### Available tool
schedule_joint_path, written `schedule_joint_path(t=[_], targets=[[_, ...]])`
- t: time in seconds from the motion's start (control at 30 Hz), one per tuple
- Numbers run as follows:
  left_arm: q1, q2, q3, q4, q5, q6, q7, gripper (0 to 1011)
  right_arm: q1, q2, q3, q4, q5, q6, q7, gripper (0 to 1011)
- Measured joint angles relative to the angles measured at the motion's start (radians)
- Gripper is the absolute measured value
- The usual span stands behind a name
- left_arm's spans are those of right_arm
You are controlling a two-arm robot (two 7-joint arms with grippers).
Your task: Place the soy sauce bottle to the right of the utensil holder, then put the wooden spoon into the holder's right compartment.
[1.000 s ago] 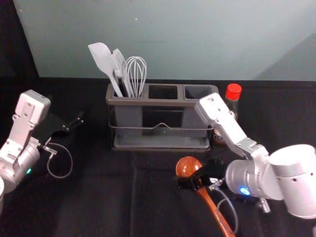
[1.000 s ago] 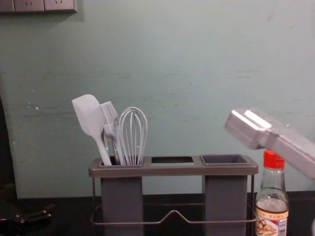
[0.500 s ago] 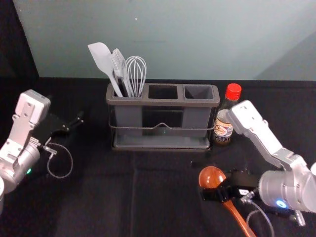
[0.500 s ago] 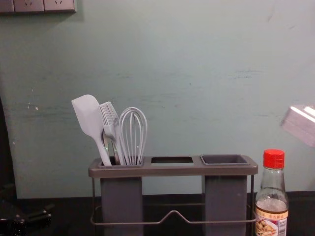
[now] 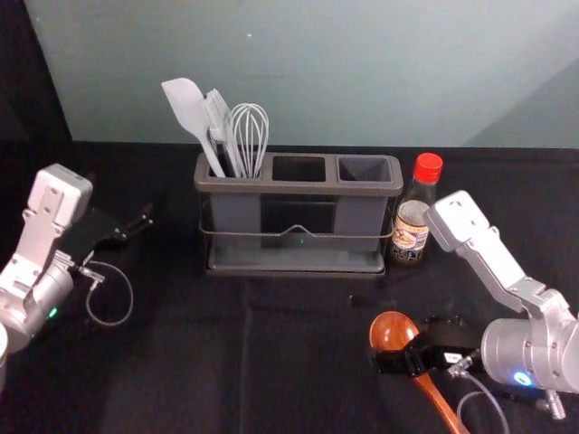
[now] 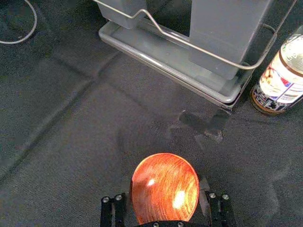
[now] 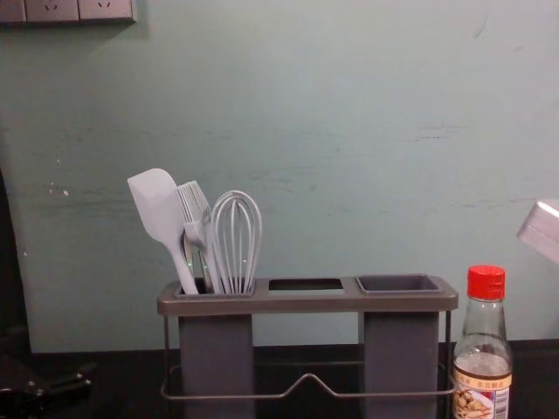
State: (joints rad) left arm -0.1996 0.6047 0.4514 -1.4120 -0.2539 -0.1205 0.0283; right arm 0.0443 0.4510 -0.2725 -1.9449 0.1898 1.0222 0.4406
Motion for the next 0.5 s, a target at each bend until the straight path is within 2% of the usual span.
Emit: schedule_joint_path(t=[0.33, 0.5], targets=[[0.000, 0.000, 0.000, 0.000, 0.000, 0.000, 0.000, 1005, 0.000, 0.000, -0.001, -0.001, 0.000, -0.002, -0.003, 837], [0.000, 0.000, 0.000, 0.000, 0.000, 0.000, 0.000, 1005, -0.025, -0.011, 0.032, -0.023, 0.009, -0.041, -0.001, 837]])
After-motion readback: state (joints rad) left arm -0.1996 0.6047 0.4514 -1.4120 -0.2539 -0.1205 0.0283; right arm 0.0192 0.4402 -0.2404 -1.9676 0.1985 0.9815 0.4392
